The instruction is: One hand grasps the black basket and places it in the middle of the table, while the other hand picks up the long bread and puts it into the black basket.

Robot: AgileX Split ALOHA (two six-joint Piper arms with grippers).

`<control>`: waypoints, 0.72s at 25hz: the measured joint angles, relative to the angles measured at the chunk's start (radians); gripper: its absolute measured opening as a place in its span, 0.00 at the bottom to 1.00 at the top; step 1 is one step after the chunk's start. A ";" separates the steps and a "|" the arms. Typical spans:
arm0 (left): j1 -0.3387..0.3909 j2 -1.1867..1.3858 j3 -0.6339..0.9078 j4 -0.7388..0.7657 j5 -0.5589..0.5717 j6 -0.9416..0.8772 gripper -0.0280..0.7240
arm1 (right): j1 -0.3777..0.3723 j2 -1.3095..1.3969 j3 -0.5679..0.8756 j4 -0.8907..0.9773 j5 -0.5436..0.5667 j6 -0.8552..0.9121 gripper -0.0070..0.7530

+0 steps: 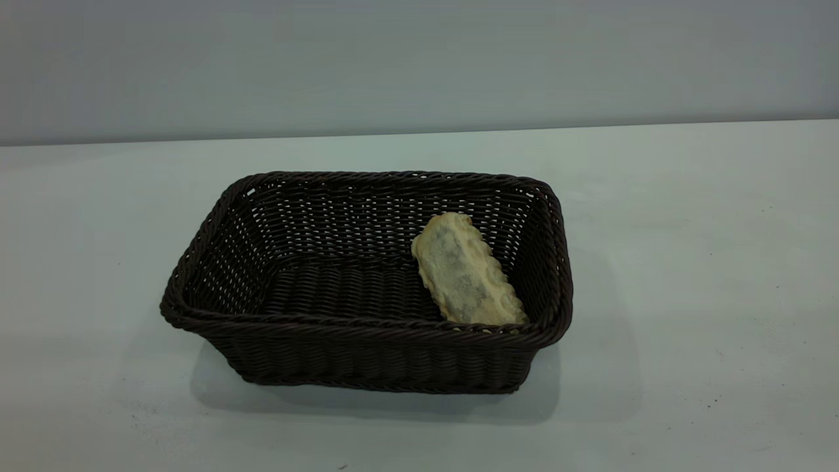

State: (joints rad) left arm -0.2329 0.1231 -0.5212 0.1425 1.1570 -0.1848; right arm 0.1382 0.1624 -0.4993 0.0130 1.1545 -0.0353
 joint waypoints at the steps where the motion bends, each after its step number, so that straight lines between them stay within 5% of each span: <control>1: 0.000 0.000 0.006 0.000 0.000 0.015 0.72 | 0.000 0.000 0.000 0.000 -0.004 -0.001 0.54; 18: 0.000 0.000 0.032 -0.027 -0.022 0.040 0.72 | 0.000 -0.001 0.028 0.021 -0.035 -0.002 0.54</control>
State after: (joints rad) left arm -0.2329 0.1231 -0.4895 0.1151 1.1347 -0.1449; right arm 0.1382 0.1613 -0.4716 0.0337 1.1193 -0.0378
